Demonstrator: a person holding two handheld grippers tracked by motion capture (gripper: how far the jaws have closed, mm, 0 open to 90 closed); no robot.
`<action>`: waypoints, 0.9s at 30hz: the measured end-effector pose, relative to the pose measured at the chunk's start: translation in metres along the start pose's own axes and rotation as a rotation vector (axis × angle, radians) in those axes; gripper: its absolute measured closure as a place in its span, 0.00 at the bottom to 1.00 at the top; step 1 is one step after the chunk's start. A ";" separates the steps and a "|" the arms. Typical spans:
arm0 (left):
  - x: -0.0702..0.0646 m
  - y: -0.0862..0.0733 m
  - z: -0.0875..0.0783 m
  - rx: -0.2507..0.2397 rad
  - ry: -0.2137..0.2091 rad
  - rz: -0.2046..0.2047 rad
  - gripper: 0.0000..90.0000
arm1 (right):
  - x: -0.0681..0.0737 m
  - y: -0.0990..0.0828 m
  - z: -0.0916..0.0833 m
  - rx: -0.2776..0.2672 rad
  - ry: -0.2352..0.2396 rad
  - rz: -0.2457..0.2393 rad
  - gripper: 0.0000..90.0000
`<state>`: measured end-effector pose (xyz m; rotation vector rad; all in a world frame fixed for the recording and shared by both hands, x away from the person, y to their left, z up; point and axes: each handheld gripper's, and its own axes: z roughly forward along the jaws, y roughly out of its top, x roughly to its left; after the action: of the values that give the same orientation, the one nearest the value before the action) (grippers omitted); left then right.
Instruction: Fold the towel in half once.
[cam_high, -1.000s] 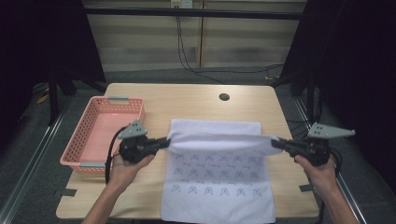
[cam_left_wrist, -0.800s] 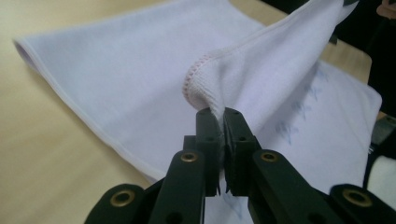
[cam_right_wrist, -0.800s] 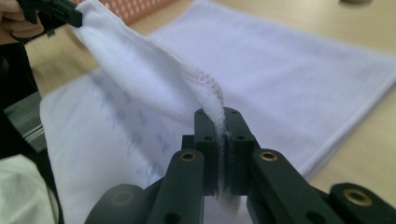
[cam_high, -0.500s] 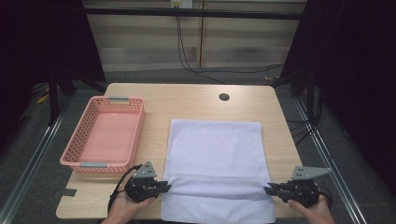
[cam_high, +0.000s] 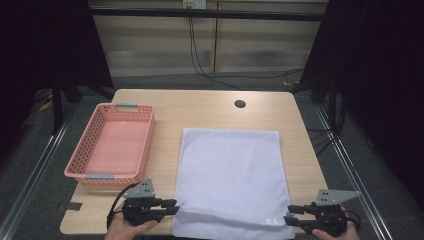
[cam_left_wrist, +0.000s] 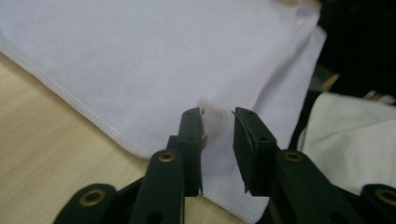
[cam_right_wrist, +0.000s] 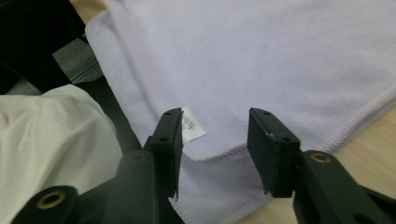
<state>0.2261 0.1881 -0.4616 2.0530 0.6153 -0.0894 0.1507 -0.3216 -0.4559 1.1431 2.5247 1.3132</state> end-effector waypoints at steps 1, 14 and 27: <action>0.004 0.003 -0.001 -0.009 0.027 -0.012 0.76 | -0.001 0.001 -0.002 -0.008 -0.009 -0.001 0.60; 0.070 0.045 0.070 0.124 0.140 -0.033 0.64 | -0.061 0.042 0.051 0.003 -0.136 0.014 0.56; 0.076 0.043 0.087 0.152 0.157 -0.004 0.77 | -0.094 0.063 0.100 0.089 -0.210 0.003 0.55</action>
<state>0.3278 0.1282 -0.4985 2.2210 0.7282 0.0245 0.2929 -0.2915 -0.4972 1.2301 2.4505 1.0292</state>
